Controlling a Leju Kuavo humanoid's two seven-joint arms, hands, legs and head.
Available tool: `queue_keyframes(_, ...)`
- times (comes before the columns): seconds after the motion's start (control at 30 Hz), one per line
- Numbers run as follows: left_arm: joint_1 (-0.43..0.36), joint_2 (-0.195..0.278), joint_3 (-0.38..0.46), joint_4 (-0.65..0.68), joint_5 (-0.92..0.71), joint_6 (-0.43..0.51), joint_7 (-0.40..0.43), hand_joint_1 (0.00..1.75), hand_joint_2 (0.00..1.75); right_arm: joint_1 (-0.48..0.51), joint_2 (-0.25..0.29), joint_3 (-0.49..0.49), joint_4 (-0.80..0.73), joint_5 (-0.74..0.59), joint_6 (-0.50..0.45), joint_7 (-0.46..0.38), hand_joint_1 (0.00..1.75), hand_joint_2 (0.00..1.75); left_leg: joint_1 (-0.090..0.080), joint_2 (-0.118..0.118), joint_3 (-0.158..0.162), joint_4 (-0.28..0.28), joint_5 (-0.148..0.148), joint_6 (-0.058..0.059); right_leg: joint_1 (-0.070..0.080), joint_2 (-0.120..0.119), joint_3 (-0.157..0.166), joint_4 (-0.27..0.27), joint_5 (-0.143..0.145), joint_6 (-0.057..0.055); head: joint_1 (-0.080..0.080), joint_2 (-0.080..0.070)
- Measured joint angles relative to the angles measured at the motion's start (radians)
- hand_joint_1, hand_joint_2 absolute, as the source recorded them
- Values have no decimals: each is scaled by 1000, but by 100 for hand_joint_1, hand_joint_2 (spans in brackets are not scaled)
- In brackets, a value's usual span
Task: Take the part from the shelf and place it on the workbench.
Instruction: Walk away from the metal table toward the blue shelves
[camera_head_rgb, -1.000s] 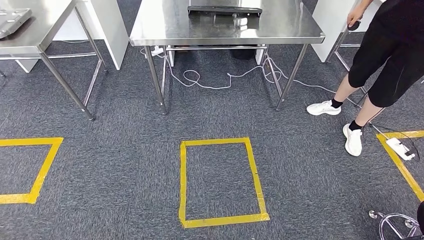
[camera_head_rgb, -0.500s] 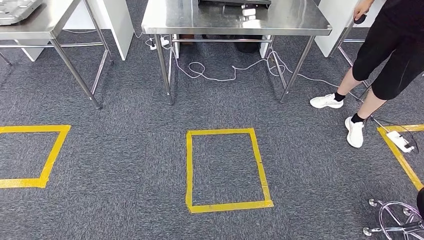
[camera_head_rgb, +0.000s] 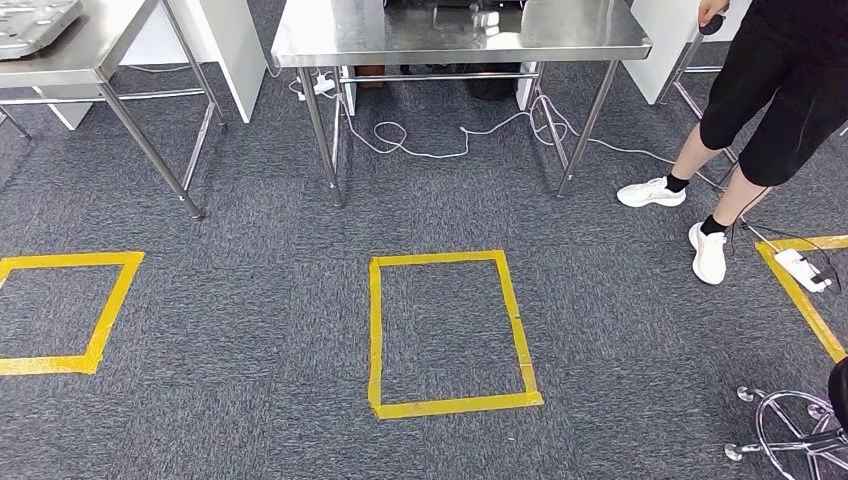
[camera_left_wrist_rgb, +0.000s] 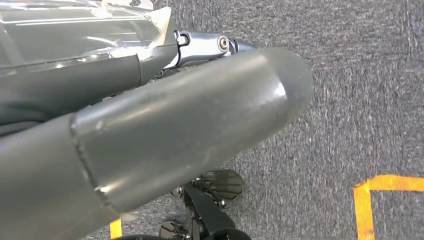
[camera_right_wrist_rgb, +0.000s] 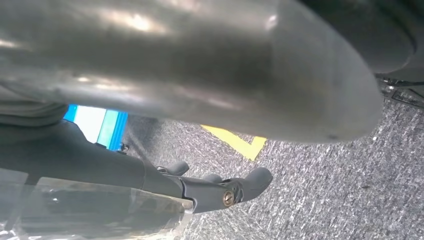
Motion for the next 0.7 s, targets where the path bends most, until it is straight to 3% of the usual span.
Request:
queue_keyframes(0.23, 0, 0, 0, 0, 0, 2, 0, 0, 0, 0, 3, 0, 0, 0, -1, -1, 0, 0, 2, 0, -1, 0, 0, 0, 0, 0, 2, -1, 1, 1, 0, 0)
queue_keyframes(0.37, 0, 0, 0, 0, -1, 2, 3, 0, 0, -1, 4, 0, 0, 0, -1, -1, 0, 0, 6, 4, 18, -38, 19, 19, -2, 1, 3, -3, -1, 9, 1, 0)
queue_keyframes(0.43, -1, -2, 0, 0, -1, 3, 5, 0, 0, -1, 2, 0, 0, 2, 0, 0, 0, 0, 15, 15, 28, -64, 34, 22, -6, 2, -36, 76, -44, 7, 5, 0)
queue_keyframes(0.5, -1, -2, 0, 0, -1, 3, 6, 0, 0, 0, 2, 0, 0, 3, 1, 3, 0, 0, 18, 27, 25, -69, 38, 21, -17, 4, -102, 199, -95, 13, 6, 0)
queue_keyframes(0.53, -1, -2, 0, 0, -2, 4, 6, 0, 0, 1, 0, 0, 1, 4, 2, 4, 0, 0, 20, 33, 23, -68, 39, 17, -25, 3, -121, 235, -103, 22, 6, 0)
queue_keyframes(0.57, -1, -3, 0, 1, -2, 3, 6, 0, 0, 1, -1, 0, 1, 4, 2, 7, 0, 0, 24, 39, 21, -67, 39, 11, -34, 2, -121, 234, -96, 36, 6, 0)
queue_keyframes(0.6, -1, -4, -1, 1, -3, 3, 5, 0, 0, 2, -2, 0, 1, 3, 2, 9, 0, 0, 29, 46, 19, -64, 38, 3, -43, -2, -101, 196, -75, 54, 6, 0)
queue_keyframes(0.67, 0, -3, -2, 1, -4, 3, 4, 0, 0, 0, -2, 0, 1, 2, 2, 13, 0, 0, 38, 59, 13, -44, 30, -22, -57, -37, -39, 74, -25, 88, 9, 0)
queue_keyframes(0.7, 0, -2, -3, 1, -6, 3, 3, 0, 0, -1, -1, -1, 1, 0, 1, 14, 0, 0, 40, 67, 10, -30, 21, -36, -59, -53, -21, 37, -11, 89, 12, 0)
